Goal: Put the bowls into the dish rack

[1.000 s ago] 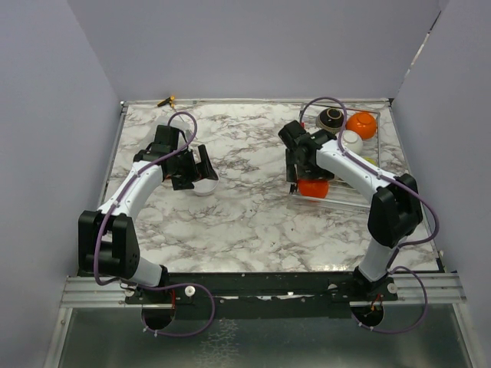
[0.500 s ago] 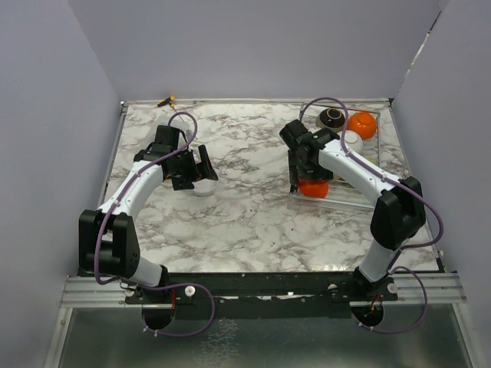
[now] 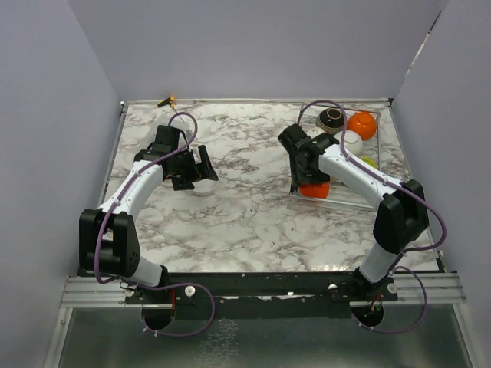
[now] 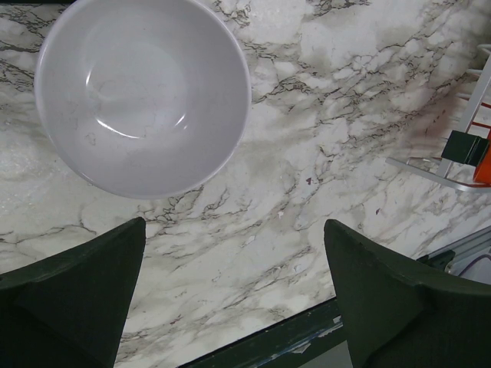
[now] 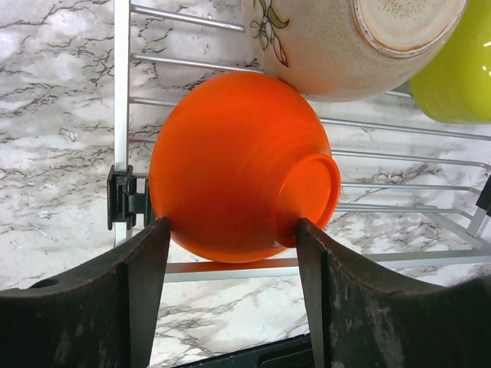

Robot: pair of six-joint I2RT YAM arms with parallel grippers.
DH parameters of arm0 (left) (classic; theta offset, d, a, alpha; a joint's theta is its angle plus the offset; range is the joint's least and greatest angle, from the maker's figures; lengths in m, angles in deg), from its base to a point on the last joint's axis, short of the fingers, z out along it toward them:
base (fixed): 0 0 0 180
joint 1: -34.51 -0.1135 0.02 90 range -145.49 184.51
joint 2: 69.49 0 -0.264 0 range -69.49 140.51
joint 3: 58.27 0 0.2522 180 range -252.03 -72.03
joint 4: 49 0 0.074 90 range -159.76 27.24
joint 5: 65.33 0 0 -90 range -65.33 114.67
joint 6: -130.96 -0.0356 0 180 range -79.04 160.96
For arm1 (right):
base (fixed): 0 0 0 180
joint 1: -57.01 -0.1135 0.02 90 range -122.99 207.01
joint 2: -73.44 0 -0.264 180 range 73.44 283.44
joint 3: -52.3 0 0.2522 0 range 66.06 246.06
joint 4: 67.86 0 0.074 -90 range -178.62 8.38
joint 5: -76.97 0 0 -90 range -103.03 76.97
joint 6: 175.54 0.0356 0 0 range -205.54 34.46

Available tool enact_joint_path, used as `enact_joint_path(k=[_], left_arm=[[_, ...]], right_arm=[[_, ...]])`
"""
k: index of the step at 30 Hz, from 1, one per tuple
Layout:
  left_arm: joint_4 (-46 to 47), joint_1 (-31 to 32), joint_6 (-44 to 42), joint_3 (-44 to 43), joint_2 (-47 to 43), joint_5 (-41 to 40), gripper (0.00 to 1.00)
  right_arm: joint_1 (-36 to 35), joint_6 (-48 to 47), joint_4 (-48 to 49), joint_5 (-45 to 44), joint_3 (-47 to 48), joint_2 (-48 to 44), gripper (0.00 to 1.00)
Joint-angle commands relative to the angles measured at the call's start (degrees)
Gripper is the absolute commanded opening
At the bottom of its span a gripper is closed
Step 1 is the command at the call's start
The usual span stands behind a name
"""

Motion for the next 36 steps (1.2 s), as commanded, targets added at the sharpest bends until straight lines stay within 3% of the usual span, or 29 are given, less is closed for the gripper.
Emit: enact_joint_path(k=[1, 12, 19, 30, 36], left_arm=[[-0.7, 0.1, -0.5, -1.6, 0.7, -1.1, 0.99], [-0.7, 0.1, -0.4, -1.9, 0.8, -1.1, 0.99], [-0.7, 0.1, -0.4, -2.0, 0.7, -1.2, 0.99], [-0.7, 0.0, -0.4, -2.0, 0.9, -1.4, 0.99], [-0.6, 0.1, -0.3, -2.1, 1.4, -1.2, 0.99]], right_arm=[[0.7, -3.1, -4.9, -6.9, -3.0, 1.4, 0.63], [-0.4, -15.1, -1.6, -4.9, -5.4, 0.2, 0.63], [-1.7, -20.0, 1.6, -9.9, -8.3, 1.3, 0.62], [-2.1, -20.0, 4.9, -7.8, -10.5, 2.7, 0.48], [-2.9, -20.6, 7.1, -9.7, -13.1, 4.5, 0.45]])
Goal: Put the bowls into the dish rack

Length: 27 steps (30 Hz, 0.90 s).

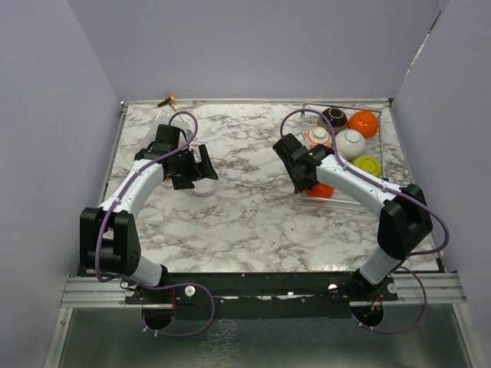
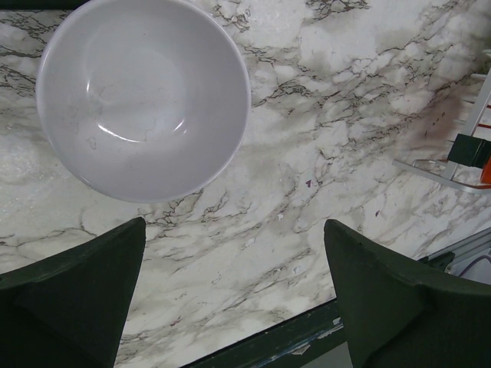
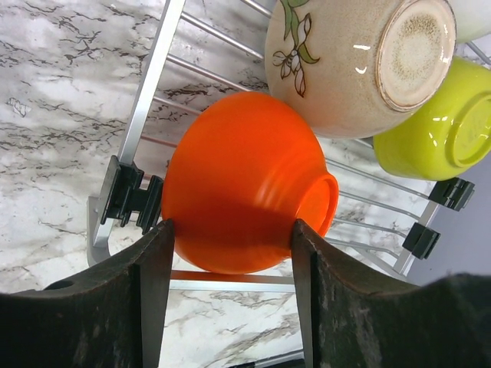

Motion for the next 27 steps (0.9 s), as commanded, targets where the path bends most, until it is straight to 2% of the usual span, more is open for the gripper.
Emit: enact_joint_path(k=[1, 10, 18, 24, 27], left_arm=[[-0.6, 0.0, -0.4, -1.5, 0.8, -1.1, 0.99], [-0.6, 0.0, -0.4, -2.1, 1.1, -0.3, 0.99], [-0.5, 0.0, -0.4, -3.2, 1.2, 1.3, 0.99], [0.1, 0.3, 0.5, -3.7, 1.3, 2.0, 0.99], [0.2, 0.2, 1.0, -4.0, 1.2, 1.7, 0.99]], right_arm=[[0.3, -2.5, -0.8, -4.5, -7.2, 7.3, 0.44], [-1.0, -3.9, -2.4, -11.3, -7.4, 6.9, 0.43], [-1.1, -6.0, -4.4, -10.5, -5.1, 4.8, 0.44], [-1.0, -2.9, -3.6, -2.0, 0.6, 0.7, 0.55], [-0.5, 0.2, -4.6, -0.9, 5.2, -0.2, 0.61]])
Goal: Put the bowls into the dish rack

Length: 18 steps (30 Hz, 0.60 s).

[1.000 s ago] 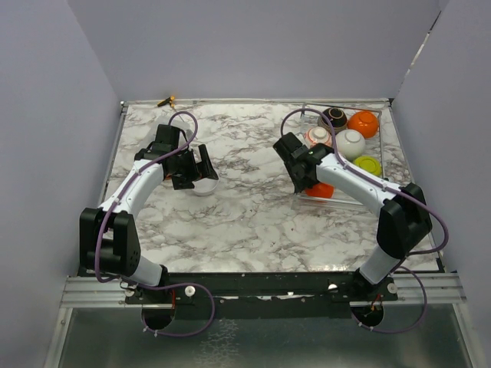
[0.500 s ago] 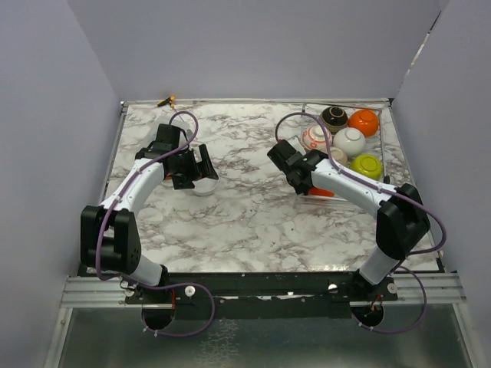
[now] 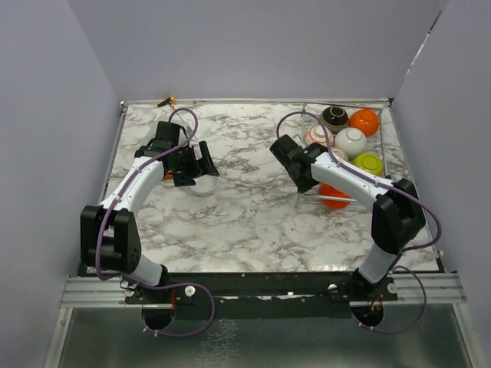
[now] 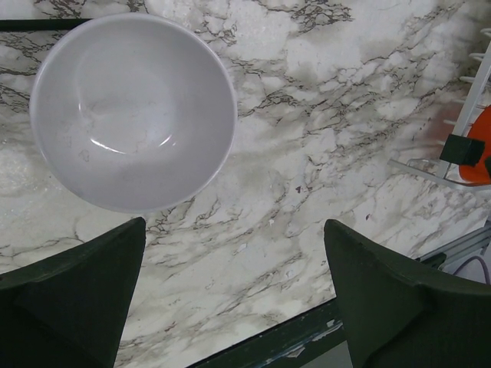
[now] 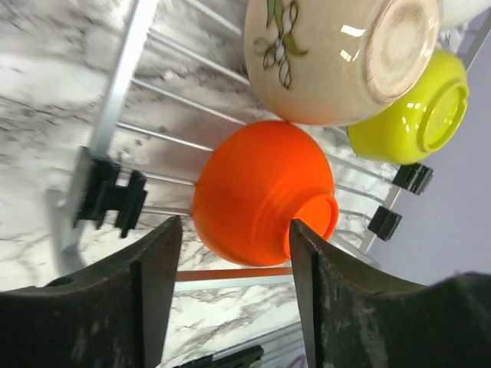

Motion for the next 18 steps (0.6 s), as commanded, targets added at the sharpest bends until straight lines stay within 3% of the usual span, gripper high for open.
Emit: enact_joint_path(k=[1, 7, 13, 18], left_arm=[[0.1, 0.2, 0.8, -2.2, 0.2, 0.9, 0.99], [0.2, 0.2, 1.3, -3.2, 0.5, 0.7, 0.99], [0.5, 0.3, 1.7, -3.4, 0.8, 0.1, 0.99], [0.6, 0.3, 2.2, -4.0, 0.9, -4.9, 0.99]], right_arm=[[0.9, 5.6, -2.6, 5.9, 7.3, -3.3, 0.63], [8.6, 14.1, -3.7, 8.0, 7.5, -6.5, 0.69], [22.9, 19.3, 2.9, 22.5, -3.8, -16.2, 0.78], [25.5, 20.3, 6.4, 29.6, -9.2, -16.8, 0.81]])
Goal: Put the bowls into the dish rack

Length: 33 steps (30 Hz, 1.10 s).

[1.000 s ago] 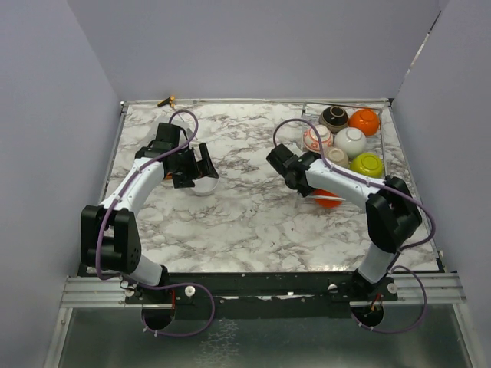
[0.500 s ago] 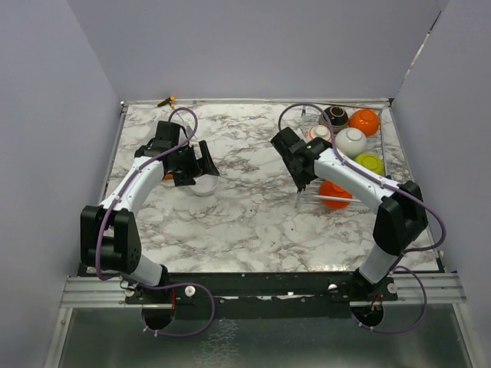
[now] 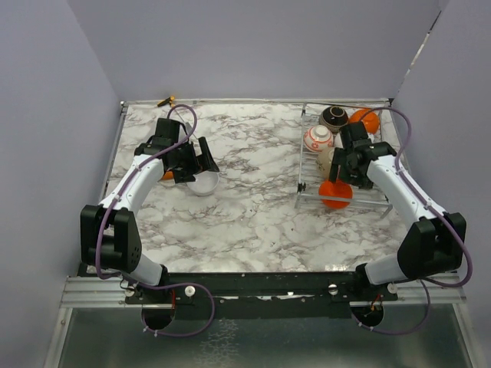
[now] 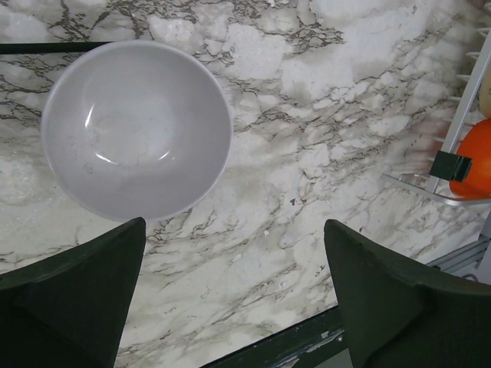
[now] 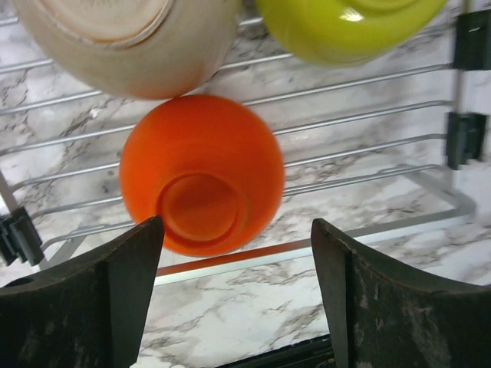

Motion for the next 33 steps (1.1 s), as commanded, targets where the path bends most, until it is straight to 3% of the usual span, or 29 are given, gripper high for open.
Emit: enact_joint_path(k=[1, 11, 21, 28, 30, 33], left_arm=[[0.3, 0.2, 0.9, -2.1, 0.4, -5.5, 0.99], [0.1, 0.2, 1.4, -1.4, -0.3, -10.2, 0.99], [-0.2, 0.2, 3.7, 0.1, -1.4, -16.1, 0.99], [-0.7, 0.0, 4.0, 2.6, -2.5, -22.0, 0.99], [-0.7, 0.0, 3.7, 3.4, -2.4, -23.8, 0.97], [0.0, 0.1, 3.4, 5.1, -1.8, -23.7, 0.86]], right_arm=[[0.3, 3.4, 5.2, 10.9, -3.7, 0.1, 0.80], [2.1, 4.3, 14.2, 26.0, -7.9, 2.7, 0.61], [2.1, 3.6, 16.9, 32.6, -6.5, 4.5, 0.60], [2.5, 3.2, 10.3, 16.6, -0.3, 1.7, 0.81], [3.3, 2.8, 8.6, 11.2, 1.8, 0.9, 0.82], [6.8, 2.9, 7.5, 3.4, 2.1, -0.5, 0.83]])
